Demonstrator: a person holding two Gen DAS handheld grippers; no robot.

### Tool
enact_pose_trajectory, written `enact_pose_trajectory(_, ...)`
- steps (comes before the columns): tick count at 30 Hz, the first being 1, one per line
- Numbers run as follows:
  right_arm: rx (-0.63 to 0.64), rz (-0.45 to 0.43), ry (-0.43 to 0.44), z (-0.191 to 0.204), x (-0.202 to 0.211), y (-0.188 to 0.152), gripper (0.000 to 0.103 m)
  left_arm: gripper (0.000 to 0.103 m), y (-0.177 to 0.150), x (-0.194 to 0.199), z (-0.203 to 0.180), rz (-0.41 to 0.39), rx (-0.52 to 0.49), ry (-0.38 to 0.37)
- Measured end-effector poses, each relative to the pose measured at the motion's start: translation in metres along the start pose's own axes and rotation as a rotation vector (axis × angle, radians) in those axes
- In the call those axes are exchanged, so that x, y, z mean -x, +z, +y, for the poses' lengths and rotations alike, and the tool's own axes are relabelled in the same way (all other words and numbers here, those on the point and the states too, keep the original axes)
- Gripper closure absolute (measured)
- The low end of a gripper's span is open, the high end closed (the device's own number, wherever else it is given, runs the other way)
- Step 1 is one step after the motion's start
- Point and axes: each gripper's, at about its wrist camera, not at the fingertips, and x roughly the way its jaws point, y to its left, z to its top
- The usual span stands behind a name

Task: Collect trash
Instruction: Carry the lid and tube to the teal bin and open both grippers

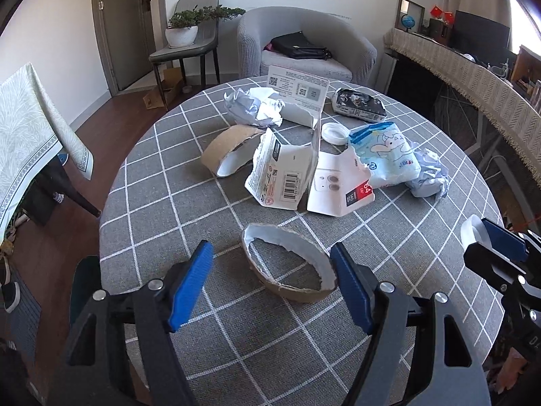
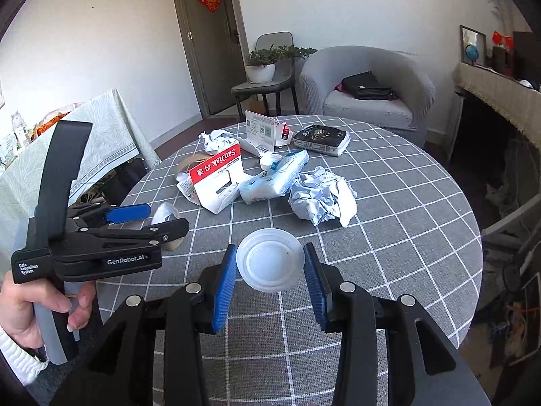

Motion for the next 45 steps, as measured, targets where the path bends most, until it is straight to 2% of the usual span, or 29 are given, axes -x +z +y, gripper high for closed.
enact_pose_trajectory(2,-0.012,-0.008,0.01,0.001,0.0,0.003,0.063,0.028,-0.001,0.001,0.003,0.0,0.01,-0.004)
enact_pose_trajectory(4,-0.014,-0.014,0.022,0.005,-0.001,0.007,0.063,0.042,-0.003,0.003,0.004,-0.006,0.005,0.004)
enact_pose_trajectory(9,-0.011,-0.025,0.043,0.015,-0.004,0.014,0.063,0.054,-0.005,0.004,0.009,0.003,-0.011,-0.007)
enact_pose_trajectory(21,-0.007,-0.017,0.111,0.053,-0.009,0.033,0.063,0.056,-0.01,0.03,0.04,-0.013,-0.055,-0.021)
enact_pose_trajectory(27,0.03,0.0,0.154,0.099,-0.029,0.049,0.063,0.057,-0.011,0.051,0.093,-0.033,-0.026,-0.02)
enact_pose_trajectory(33,0.092,0.02,0.231,0.159,-0.053,0.061,0.063,0.057,-0.024,0.06,0.166,-0.033,0.037,0.029)
enact_pose_trajectory(38,0.163,0.028,0.294,0.205,-0.068,0.064,0.063,0.057,-0.044,0.053,0.226,0.002,0.101,0.084)
enact_pose_trajectory(45,0.21,0.069,0.34,0.25,-0.095,0.066,0.063,0.057,-0.078,0.029,0.287,0.09,0.152,0.126)
